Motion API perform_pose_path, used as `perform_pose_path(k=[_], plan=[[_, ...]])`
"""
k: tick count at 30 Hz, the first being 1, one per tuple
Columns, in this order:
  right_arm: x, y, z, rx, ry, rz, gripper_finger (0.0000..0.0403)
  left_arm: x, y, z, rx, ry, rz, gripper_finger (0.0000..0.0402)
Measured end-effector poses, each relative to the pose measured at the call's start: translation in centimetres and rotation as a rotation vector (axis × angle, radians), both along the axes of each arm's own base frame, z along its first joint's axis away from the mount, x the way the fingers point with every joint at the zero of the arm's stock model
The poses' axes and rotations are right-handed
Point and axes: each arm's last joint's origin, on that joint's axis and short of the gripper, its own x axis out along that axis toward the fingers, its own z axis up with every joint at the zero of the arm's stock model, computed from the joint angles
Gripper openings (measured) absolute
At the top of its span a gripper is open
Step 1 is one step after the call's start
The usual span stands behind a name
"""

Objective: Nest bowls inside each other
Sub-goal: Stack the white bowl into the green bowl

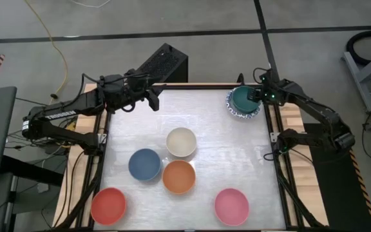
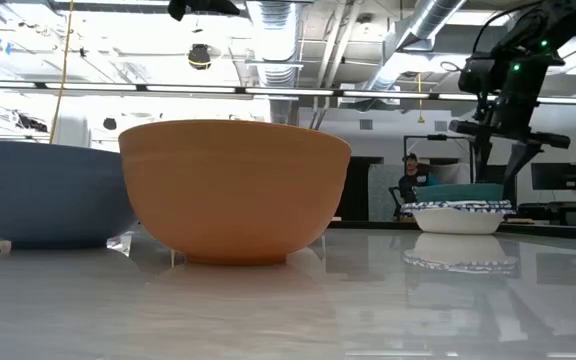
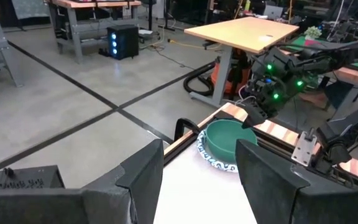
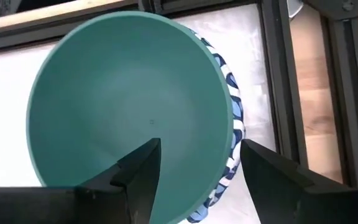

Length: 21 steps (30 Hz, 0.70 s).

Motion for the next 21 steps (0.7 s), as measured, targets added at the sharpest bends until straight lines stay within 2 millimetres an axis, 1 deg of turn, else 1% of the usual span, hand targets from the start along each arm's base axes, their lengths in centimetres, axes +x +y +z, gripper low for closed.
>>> perform_pose_path(k=[3,6,9,11,13,16,19,21], plan=[[0.0,0.2,0.1,0.011,0.022,0.039,0.0240,0.1,-0.1,0.0,-0.005,0.003,-0.035,0.0190],[0.8,0.8,0.3,-0.012,0.030,0.186,0.0240,0.3,-0.5,-0.2,0.009,0.039,-0.200,0.0190],[1.5,1.9,0.9,-0.043,0.038,0.317,0.0240,0.4,-1.0,-0.8,0.053,0.126,-0.373,0.0190],[1.9,2.8,1.4,-0.077,0.021,0.410,0.0240,0.4,-1.4,-1.2,0.060,0.179,-0.435,0.0190],[2.4,3.8,2.0,-0.107,-0.005,0.466,0.0240,0.3,-1.5,-1.7,0.045,0.226,-0.447,0.0190],[2.8,5.2,2.7,-0.140,-0.044,0.514,0.0240,0.6,-1.4,-2.8,-0.044,0.290,-0.439,0.0190],[3.1,6.3,3.1,-0.161,-0.075,0.533,0.0239,1.4,-1.2,-4.3,-0.110,0.371,-0.427,0.0190],[3.2,6.9,3.4,-0.182,-0.076,0.529,0.0239,2.2,-1.0,-5.3,-0.152,0.422,-0.389,0.0190]])
